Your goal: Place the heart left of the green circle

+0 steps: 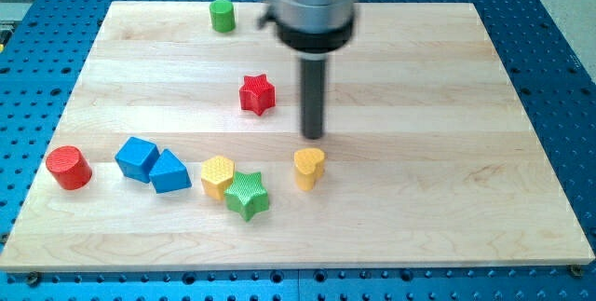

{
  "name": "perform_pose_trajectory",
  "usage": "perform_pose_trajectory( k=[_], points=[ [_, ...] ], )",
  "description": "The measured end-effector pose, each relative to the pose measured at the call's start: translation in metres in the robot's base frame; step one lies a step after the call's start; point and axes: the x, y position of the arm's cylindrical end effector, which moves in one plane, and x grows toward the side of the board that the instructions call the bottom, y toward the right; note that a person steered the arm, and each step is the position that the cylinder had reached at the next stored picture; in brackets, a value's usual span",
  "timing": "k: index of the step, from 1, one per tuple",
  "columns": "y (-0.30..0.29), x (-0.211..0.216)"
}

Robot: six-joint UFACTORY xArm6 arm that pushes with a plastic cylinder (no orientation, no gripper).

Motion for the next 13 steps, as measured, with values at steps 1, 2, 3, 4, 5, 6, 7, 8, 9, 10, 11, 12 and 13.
perform_pose_trajectory(
  k=[1,2,3,4,5,6,7,8,9,10,11,12,13],
  points=[
    [0.023,0.020],
    [0.007,0.052],
    [-0.021,0.068],
    [-0.037,0.068],
    [-0.051,0.068],
    [-0.055,0.068],
    [-0.069,0.069],
    [-0.088,0.072],
    [-0.065,0.077],
    [-0.061,0.090],
    [-0.090,0.100],
    [-0.106,0.100],
    [-0.112,0.100]
  ],
)
